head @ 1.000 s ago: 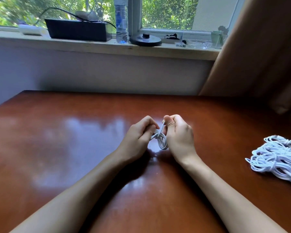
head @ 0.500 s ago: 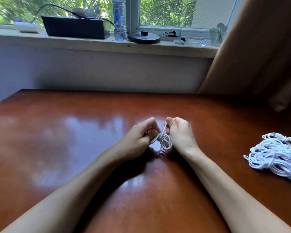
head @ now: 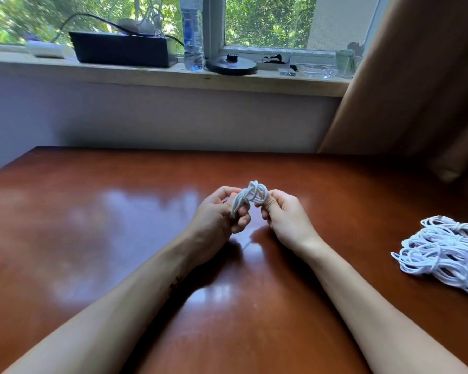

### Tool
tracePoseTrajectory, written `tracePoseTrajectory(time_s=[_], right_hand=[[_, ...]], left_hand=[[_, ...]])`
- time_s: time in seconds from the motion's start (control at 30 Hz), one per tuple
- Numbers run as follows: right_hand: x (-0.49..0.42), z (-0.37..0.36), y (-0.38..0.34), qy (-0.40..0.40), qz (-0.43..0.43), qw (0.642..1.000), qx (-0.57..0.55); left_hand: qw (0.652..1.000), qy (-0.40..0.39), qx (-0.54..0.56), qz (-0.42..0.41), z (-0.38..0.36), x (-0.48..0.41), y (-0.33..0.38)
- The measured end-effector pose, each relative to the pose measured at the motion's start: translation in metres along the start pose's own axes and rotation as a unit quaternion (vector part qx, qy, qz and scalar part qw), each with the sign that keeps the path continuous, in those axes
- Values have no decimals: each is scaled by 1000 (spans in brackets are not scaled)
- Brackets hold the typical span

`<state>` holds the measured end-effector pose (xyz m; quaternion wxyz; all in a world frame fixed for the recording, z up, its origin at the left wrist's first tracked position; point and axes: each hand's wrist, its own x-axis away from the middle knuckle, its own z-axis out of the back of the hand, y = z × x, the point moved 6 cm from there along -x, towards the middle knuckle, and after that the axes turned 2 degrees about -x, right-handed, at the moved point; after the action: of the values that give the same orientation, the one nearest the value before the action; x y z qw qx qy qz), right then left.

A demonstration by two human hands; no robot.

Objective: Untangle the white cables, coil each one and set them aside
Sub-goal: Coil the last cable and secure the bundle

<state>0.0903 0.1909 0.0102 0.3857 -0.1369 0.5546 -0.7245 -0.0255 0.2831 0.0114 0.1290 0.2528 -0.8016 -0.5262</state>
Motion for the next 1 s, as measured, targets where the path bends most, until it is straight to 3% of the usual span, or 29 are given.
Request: tracePoseTrajectory(time_s=[0.13, 0.33, 0.63, 0.8, 1.0], right_hand=[[6, -7, -11, -5, 60, 992, 112], [14, -28, -18, -71, 98, 977, 177], [21, -39, -29, -99, 157, 949, 256], [24, -33, -37, -55, 181, 930, 314], [24, -26, -42, -8, 201, 929, 312]], left_hand=[[998, 37, 51, 13, 6, -4, 3], [992, 111, 58, -3, 22, -9, 2], [960, 225, -158, -49, 42, -12, 2], [898, 228, -341, -157, 41, -8, 15], [836, 195, -452, -243, 29, 0, 24]])
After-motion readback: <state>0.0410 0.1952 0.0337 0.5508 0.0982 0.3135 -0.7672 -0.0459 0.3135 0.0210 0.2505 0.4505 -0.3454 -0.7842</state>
